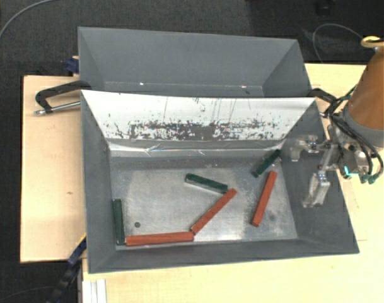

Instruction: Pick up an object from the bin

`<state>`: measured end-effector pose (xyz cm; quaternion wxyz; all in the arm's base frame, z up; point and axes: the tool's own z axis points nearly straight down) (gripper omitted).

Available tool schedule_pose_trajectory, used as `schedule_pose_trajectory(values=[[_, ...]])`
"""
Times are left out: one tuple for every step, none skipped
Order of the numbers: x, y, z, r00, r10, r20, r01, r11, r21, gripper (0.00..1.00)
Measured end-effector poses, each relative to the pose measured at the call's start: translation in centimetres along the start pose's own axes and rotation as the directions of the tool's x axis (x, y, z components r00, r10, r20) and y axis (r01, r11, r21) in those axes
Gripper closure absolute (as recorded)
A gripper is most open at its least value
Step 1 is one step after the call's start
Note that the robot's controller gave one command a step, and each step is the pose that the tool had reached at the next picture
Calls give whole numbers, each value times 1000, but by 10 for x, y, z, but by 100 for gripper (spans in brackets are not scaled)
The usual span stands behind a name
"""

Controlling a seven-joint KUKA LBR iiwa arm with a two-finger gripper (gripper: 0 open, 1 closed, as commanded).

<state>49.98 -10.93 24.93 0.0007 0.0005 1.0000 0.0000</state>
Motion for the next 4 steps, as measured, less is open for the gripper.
schedule_pose_trajectory(values=[[9, 21, 127, 984, -178, -2, 178, 984, -2, 0], [0, 18, 180, 820, -572, -2, 572, 820, -3, 0], [-1, 19, 179, 819, -574, 1, 574, 819, -2, 100], [-47, 31, 23, 645, -764, 9, 764, 645, 10, 100]])
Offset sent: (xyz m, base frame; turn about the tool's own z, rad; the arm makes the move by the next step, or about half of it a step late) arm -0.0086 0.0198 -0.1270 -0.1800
